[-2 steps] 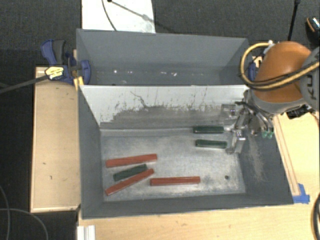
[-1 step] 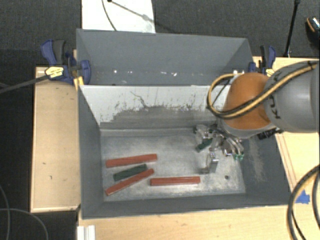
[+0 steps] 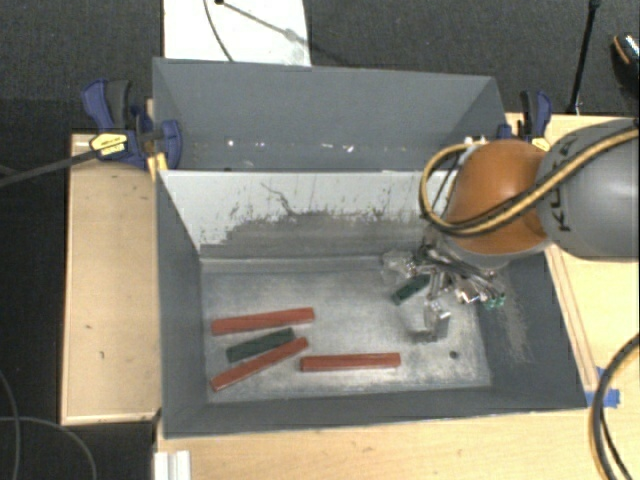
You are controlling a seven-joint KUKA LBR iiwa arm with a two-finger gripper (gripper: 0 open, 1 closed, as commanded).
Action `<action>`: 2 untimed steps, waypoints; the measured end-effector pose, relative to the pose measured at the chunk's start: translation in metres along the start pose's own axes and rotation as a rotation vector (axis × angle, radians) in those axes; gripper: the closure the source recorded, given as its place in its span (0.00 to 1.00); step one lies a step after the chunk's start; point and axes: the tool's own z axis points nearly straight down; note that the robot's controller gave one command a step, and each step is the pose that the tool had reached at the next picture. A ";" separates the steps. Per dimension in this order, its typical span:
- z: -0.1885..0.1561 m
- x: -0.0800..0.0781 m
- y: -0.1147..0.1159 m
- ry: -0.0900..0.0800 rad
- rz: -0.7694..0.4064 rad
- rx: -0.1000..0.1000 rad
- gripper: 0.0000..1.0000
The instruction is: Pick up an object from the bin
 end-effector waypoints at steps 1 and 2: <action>-0.006 0.023 -0.042 0.000 -0.322 0.001 0.00; -0.006 0.022 -0.041 -0.001 -0.321 0.000 1.00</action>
Offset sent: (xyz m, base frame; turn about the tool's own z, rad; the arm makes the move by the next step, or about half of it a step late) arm -0.0070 -0.0461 0.0056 -0.3261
